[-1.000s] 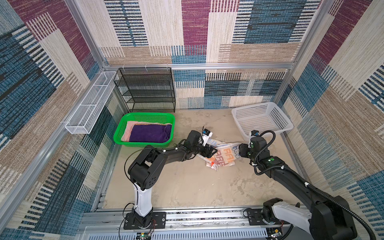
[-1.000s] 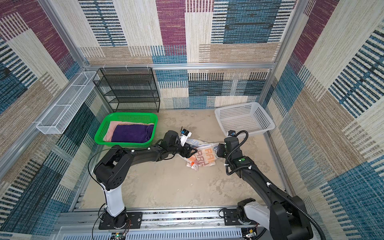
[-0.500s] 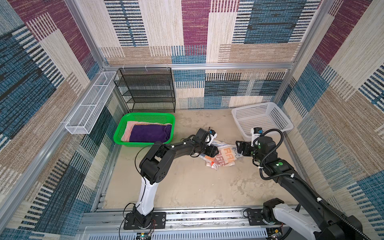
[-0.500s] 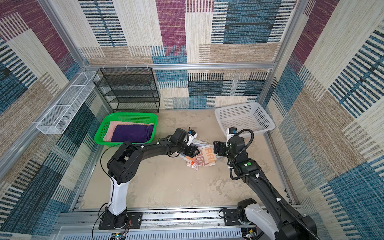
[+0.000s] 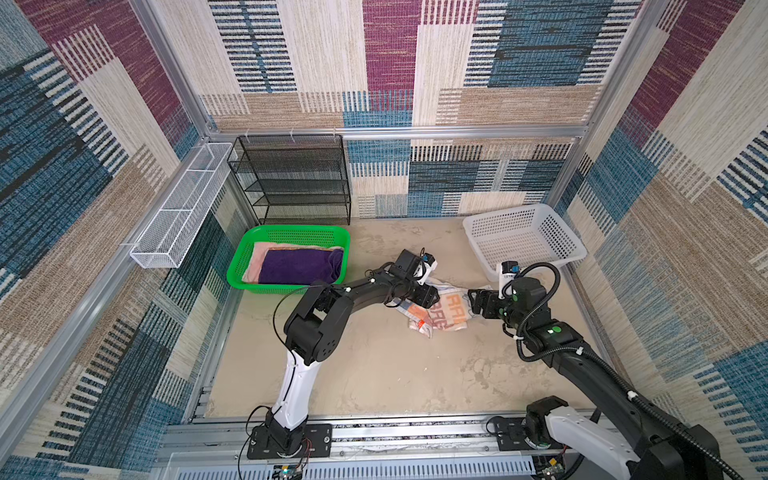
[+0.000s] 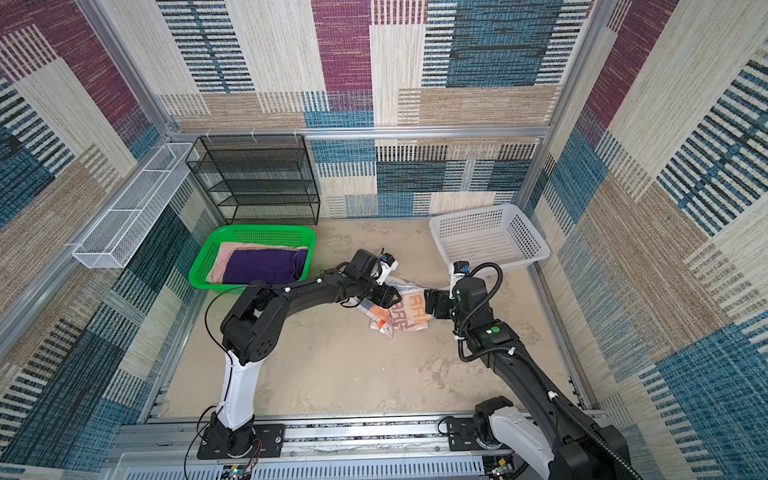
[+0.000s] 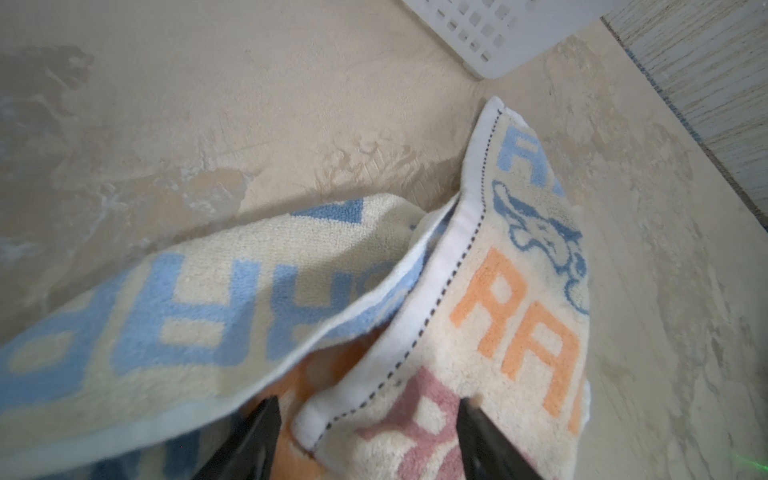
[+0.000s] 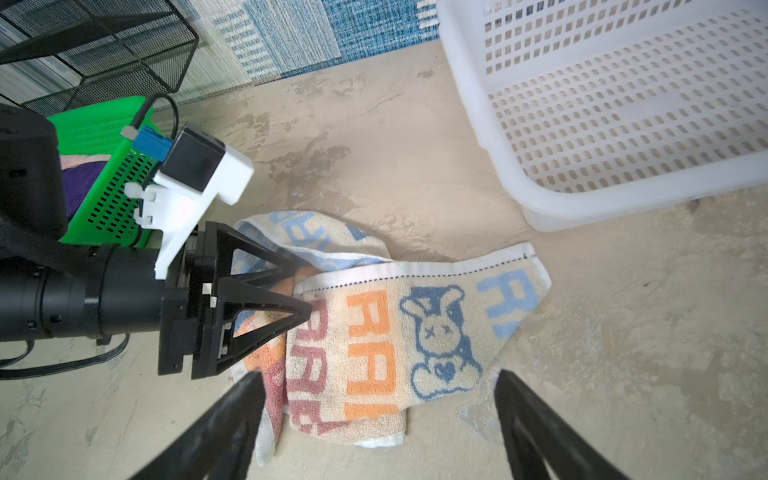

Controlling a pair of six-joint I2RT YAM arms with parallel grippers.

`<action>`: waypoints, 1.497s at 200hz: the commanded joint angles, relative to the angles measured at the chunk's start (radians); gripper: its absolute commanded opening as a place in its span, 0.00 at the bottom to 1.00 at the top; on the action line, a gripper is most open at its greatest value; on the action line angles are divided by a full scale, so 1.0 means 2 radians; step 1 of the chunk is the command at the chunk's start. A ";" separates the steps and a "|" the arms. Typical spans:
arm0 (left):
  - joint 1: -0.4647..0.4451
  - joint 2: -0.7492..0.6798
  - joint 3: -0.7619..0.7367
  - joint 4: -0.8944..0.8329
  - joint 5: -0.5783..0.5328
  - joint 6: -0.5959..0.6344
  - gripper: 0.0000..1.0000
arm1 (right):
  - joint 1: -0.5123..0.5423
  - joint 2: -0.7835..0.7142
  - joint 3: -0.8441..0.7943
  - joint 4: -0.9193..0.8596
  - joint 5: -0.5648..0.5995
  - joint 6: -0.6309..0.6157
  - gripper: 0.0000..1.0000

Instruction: Fold and stack the towels

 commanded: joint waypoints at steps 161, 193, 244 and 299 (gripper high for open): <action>-0.002 0.028 0.031 -0.066 0.051 0.044 0.08 | 0.001 0.023 -0.009 0.029 -0.008 -0.001 0.89; -0.002 0.007 0.023 -0.070 0.033 0.044 0.00 | 0.000 0.029 -0.009 0.032 -0.009 -0.001 0.89; -0.005 -0.057 0.041 -0.140 -0.026 0.075 0.00 | 0.001 0.059 0.011 0.051 -0.023 -0.036 0.89; -0.008 -0.138 0.043 -0.217 -0.132 0.153 0.00 | 0.002 0.118 0.055 0.099 -0.106 -0.084 0.94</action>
